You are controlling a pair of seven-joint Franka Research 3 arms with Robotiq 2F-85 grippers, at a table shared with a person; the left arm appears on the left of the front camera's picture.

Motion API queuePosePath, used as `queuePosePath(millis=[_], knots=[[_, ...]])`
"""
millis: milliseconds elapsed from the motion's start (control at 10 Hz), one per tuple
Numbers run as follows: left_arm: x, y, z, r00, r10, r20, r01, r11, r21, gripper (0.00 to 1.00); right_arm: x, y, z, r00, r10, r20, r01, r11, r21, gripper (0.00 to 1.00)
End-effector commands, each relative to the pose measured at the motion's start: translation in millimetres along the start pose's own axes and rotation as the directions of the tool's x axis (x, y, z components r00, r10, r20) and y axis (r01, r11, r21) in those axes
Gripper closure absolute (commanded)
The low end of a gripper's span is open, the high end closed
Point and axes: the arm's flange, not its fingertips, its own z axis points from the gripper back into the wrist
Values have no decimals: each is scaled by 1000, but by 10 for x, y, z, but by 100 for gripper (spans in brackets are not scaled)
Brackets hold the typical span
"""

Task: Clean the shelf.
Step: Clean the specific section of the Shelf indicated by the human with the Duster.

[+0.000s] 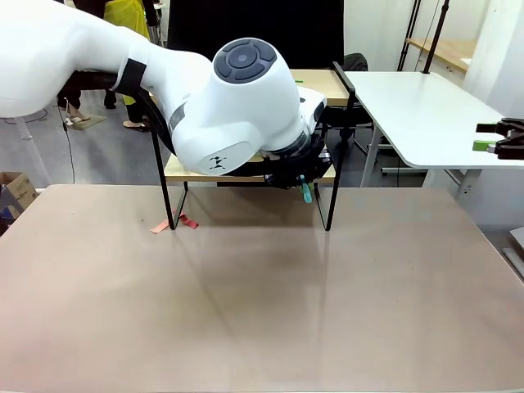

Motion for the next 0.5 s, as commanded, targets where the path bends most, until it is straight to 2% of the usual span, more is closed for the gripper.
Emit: queuePosePath(millis=[0, 400], knots=[[101, 167, 177, 1000, 11, -8, -10, 998, 59, 87, 32, 0, -20, 1000, 5, 2, -5, 1000, -2, 0], [258, 552, 494, 999, -37, -15, 39, 967, 252, 87, 32, 0, -20, 1000, 5, 2, -5, 1000, -2, 0]])
